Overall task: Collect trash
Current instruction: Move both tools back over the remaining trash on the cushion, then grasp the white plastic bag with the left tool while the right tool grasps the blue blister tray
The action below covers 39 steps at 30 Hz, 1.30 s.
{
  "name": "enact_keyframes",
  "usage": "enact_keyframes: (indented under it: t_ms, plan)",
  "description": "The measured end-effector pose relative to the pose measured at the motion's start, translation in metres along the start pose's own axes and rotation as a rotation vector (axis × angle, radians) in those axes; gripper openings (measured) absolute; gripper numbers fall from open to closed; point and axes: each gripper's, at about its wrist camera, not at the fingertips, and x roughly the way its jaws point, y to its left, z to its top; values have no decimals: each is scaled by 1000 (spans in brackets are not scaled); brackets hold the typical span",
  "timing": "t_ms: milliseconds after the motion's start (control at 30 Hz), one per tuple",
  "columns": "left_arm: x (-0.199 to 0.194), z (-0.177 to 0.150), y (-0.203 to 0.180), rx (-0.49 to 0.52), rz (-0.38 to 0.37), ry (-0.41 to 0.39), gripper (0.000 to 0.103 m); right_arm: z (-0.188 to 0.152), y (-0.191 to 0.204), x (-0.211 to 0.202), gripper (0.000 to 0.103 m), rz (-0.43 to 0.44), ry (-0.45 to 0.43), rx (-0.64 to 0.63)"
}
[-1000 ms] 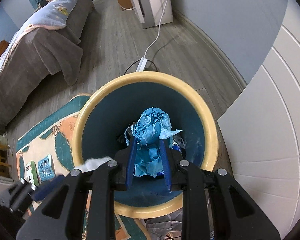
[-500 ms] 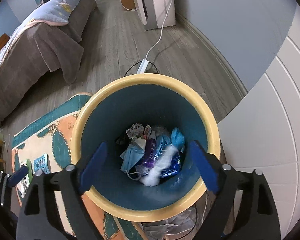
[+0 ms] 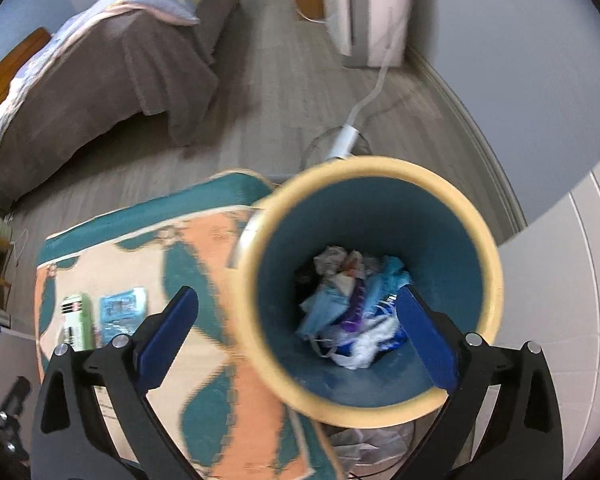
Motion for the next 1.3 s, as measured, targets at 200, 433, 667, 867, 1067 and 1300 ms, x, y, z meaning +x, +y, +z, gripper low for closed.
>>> enact_keyframes:
  t_ms: [200, 433, 667, 867, 1067, 1300]
  plan:
    - [-28, -28, 63, -129, 71, -30, 97, -8, 67, 0, 97, 12, -2, -94]
    - [-29, -52, 109, -209, 120, -30, 97, -34, 147, 12, 97, 54, 46, -256]
    - [-6, -71, 127, -250, 119, 25, 97, -49, 186, 41, 97, 18, 99, -361]
    - [36, -84, 118, -276, 14, 116, 97, -51, 183, 62, 97, -14, 144, -335]
    - [72, -88, 97, -226, -3, 195, 94, -45, 172, 75, 97, -28, 170, -309]
    - [102, -91, 102, -276, -58, 268, 50, -43, 159, 83, 97, -14, 196, -270]
